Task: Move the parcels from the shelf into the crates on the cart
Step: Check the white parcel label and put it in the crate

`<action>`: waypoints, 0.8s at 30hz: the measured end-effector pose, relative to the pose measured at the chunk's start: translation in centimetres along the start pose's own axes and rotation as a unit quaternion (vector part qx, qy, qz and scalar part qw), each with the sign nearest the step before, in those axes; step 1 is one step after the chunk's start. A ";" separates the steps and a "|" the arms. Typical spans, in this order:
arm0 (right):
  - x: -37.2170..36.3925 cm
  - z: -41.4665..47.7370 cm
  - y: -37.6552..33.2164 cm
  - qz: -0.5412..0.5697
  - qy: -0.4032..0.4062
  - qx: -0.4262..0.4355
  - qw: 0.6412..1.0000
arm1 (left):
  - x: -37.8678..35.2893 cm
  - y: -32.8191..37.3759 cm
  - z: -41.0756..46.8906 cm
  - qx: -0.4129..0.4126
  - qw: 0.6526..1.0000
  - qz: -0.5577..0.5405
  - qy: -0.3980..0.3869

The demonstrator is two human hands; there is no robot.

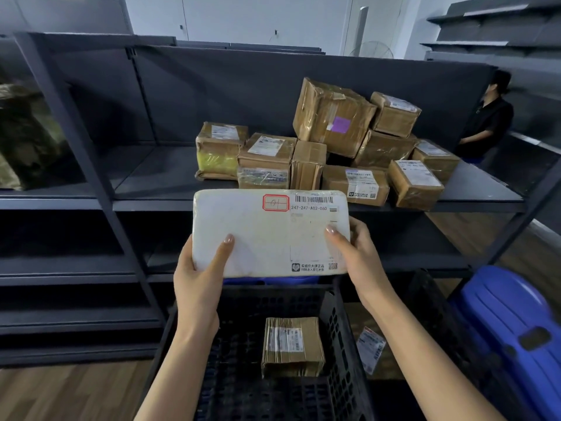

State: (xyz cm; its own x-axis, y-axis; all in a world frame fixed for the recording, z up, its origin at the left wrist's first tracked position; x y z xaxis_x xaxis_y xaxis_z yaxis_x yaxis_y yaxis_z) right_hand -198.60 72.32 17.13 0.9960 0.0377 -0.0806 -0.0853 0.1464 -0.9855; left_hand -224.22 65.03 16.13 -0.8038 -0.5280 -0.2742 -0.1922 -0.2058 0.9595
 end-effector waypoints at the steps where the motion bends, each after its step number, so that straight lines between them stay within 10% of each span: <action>1: 0.1 -0.2 0.0 -0.004 0.004 0.002 1.000 | 0.3 -0.2 0.1 0.008 1.000 0.004 0.008; 24: 0.6 -5.2 -1.0 -0.104 0.076 0.086 0.988 | 2.5 -1.9 -1.4 0.021 0.997 0.068 -0.024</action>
State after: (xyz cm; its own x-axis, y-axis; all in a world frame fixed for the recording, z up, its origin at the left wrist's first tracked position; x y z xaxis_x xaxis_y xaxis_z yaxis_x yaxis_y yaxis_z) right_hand -197.74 67.09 17.34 0.9838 -0.1573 0.0861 0.1309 0.3017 -0.9444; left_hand -225.03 62.96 13.53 -0.8494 -0.5088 -0.1399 -0.1024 -0.1010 0.9896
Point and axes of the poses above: each hand's wrist, its own z-axis towards the middle knuckle, its own x-axis out of the back of the hand, y = z × x, the point moved 7 cm from there along z, towards the middle knuckle, and after that the axes turned 2 degrees about y, right-handed, at the moved point
